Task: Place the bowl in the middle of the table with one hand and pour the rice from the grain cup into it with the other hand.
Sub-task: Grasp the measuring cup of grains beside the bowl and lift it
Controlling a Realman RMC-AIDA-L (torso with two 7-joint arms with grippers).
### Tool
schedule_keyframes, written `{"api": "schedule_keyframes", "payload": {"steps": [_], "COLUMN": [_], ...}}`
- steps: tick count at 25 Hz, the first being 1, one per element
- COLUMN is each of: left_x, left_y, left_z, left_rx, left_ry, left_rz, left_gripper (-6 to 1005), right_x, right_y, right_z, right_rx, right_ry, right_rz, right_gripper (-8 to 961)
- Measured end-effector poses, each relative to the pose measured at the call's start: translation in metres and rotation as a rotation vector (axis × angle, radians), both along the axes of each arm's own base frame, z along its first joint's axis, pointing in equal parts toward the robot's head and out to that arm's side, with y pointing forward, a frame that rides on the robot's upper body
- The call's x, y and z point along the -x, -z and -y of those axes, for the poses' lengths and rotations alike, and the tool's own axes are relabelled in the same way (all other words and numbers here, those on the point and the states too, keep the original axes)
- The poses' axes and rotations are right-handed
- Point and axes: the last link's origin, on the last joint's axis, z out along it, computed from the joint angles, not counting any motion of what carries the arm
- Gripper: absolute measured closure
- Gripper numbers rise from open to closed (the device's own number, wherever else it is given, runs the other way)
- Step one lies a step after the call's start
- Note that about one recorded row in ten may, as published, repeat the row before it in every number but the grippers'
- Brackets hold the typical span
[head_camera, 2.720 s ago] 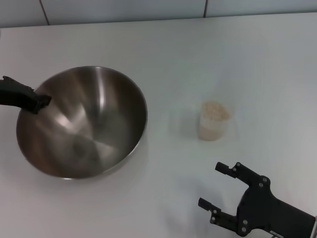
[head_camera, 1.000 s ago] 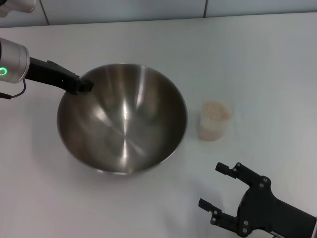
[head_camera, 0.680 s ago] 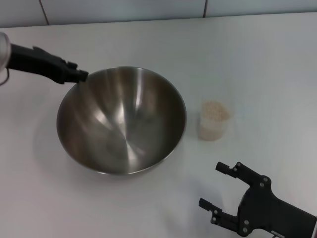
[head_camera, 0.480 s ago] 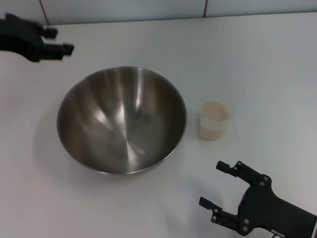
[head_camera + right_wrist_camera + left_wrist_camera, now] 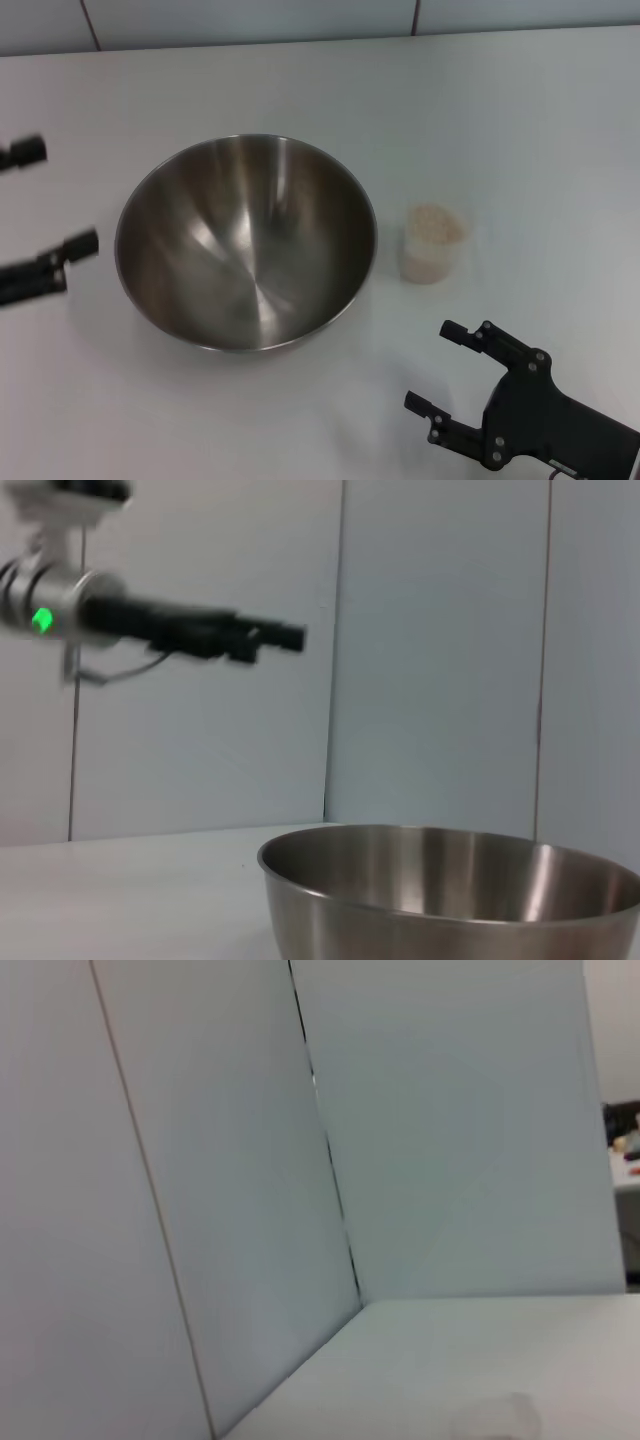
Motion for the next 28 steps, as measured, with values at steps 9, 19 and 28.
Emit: {"api": "schedule_keyframes", "payload": {"steps": [9, 19, 28], "left_x": [0.08, 0.086, 0.088], "left_y": [0.083, 0.13, 0.147], "left_z": [0.075, 0.107, 0.092], "left_rx": [-0.043, -0.079, -0.045], "left_ry": [-0.036, -0.07, -0.117], "left_rz": [0.125, 0.155, 0.131], "left_gripper": [131, 133, 133], "right_x": [0.002, 0.002, 0.003], "right_y": [0.001, 0.003, 0.003], "right_z": [0.0, -0.002, -0.004], "right_rx": [0.003, 0.005, 0.006], "right_ry": [-0.001, -0.002, -0.005], "right_rz": [-0.007, -0.002, -0.001], "right_gripper": [175, 176, 174]}}
